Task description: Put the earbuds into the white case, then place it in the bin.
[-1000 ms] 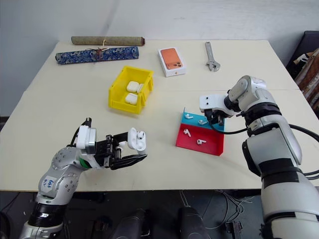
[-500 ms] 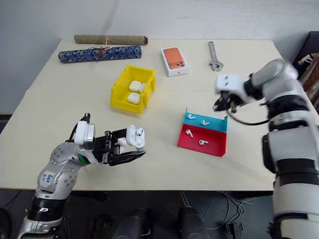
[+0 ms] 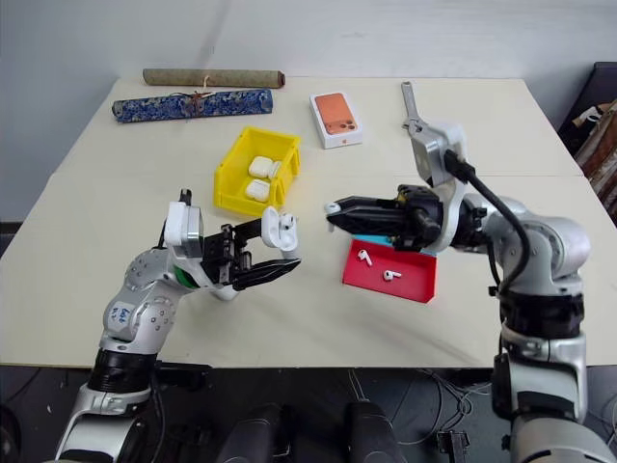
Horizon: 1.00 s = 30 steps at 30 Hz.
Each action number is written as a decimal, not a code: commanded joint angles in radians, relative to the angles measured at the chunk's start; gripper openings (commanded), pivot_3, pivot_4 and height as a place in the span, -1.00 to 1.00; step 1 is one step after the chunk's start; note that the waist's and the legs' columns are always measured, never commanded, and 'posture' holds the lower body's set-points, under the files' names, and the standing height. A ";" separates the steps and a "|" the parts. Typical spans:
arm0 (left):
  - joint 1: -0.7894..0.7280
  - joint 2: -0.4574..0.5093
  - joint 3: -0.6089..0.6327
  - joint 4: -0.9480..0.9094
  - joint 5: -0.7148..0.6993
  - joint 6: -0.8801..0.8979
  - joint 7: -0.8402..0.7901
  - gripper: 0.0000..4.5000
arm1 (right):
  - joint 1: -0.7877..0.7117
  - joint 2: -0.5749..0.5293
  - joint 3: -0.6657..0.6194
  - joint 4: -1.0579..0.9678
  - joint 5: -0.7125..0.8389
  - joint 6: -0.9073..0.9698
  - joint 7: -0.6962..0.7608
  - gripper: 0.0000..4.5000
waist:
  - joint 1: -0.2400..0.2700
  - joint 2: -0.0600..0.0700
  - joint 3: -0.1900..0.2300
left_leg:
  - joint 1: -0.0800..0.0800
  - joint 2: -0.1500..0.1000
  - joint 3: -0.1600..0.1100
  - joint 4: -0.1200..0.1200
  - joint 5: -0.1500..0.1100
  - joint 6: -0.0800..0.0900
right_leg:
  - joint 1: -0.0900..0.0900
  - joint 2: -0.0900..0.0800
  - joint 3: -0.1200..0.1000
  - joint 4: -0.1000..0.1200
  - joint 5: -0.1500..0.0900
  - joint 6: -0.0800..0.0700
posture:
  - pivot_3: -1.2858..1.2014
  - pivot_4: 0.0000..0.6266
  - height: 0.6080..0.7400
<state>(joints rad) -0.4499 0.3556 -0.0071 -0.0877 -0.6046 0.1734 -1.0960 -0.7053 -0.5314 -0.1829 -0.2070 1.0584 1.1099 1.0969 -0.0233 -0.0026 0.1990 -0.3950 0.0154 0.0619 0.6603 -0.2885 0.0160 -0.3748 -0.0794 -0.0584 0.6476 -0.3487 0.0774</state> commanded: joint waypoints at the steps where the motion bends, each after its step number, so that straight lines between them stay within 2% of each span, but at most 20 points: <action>1: -0.023 -0.021 -0.005 -0.001 -0.017 -0.004 -0.008 0.23 | 0.011 0.032 -0.028 -0.078 0.079 0.002 -0.102 -0.80 | 0.000 0.000 0.000 | 0.000 0.000 0.000 0.000 0.000 0.000 | 0.000 0.000 0.000 0.000 0.000 0.000 | 0.03 -0.52 1.00; 6: -0.031 -0.041 -0.008 0.000 -0.014 -0.005 -0.007 0.23 | 0.018 0.049 0.018 -0.088 0.058 -0.043 -0.142 -0.80 | -0.002 0.000 0.000 | 0.000 0.000 0.000 0.000 0.000 0.000 | 0.000 0.000 0.000 0.000 0.000 0.000 | 0.03 -0.52 1.00; 17: -0.026 -0.049 -0.014 -0.007 -0.004 -0.004 -0.003 0.23 | 0.038 0.017 0.129 -0.046 -0.060 -0.145 -0.078 -0.80 | -0.001 0.000 0.000 | -0.001 0.000 0.000 0.000 0.000 0.001 | 0.000 0.000 0.000 -0.001 0.000 0.000 | 0.03 -0.52 1.00; 30: -0.020 -0.050 -0.011 -0.034 -0.001 0.010 0.012 0.23 | 0.065 -0.034 0.202 -0.039 -0.164 -0.210 -0.044 -0.80 | -0.002 0.000 0.000 | -0.001 0.000 0.000 0.000 0.000 0.001 | 0.000 0.000 0.000 -0.001 0.000 0.000 | 0.03 -0.52 1.00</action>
<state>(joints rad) -0.4538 0.3132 -0.0303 -0.0646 -0.5803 0.2041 -1.0845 -0.6573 -0.5481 -0.0115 -0.2337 0.9221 0.8879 1.0506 -0.0251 -0.0027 0.1990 -0.3957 0.0154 0.0622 0.6599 -0.2888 0.0173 -0.3752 -0.0792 -0.0581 0.6461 -0.3487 0.0774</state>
